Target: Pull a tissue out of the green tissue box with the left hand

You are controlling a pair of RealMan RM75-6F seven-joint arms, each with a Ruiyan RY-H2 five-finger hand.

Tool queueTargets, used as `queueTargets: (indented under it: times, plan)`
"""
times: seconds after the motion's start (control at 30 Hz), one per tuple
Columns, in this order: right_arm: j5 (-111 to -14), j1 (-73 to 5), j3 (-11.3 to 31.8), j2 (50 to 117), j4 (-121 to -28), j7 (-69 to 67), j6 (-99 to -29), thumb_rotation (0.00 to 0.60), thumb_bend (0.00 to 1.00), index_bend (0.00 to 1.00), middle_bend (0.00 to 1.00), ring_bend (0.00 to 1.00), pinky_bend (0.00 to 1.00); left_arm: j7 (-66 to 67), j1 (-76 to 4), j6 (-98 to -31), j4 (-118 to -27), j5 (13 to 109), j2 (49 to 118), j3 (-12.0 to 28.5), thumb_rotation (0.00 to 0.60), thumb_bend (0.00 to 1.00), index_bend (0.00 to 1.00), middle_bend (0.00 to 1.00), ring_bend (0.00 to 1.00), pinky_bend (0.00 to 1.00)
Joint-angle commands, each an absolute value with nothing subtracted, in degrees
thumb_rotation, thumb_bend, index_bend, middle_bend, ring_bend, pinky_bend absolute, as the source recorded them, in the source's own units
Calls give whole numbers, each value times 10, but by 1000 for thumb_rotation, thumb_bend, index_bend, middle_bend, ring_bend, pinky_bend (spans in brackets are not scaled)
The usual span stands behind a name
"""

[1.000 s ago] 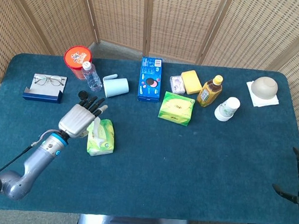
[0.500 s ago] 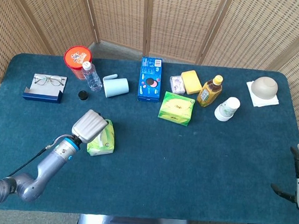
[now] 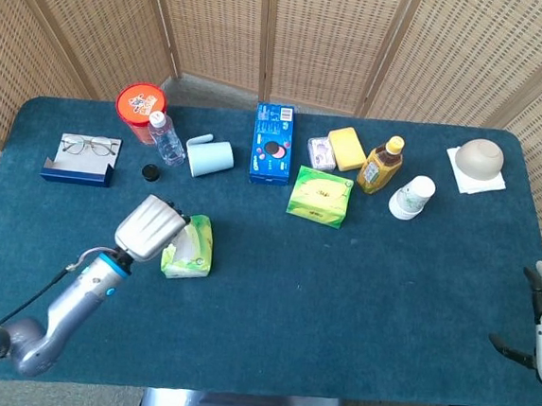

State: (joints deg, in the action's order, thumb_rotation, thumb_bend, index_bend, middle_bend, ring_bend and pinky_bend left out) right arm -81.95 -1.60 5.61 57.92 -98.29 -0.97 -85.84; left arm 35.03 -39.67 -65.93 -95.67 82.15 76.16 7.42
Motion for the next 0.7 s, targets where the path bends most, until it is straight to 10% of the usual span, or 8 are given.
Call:
queueTargets:
  times: [0.03,0.7]
  plan:
    - [-821,-17,55,581,-984,-5,-858,600,0,0,0,0,0,302,-370,-714,-1014,877,697,71,600,478,750,764,701,828]
    - [-826,-21,49,595,-989,35,-854,600,0,0,0,0,0,126,-303,-756,-1076,1128,599,-61,600,478,749,764,690,828]
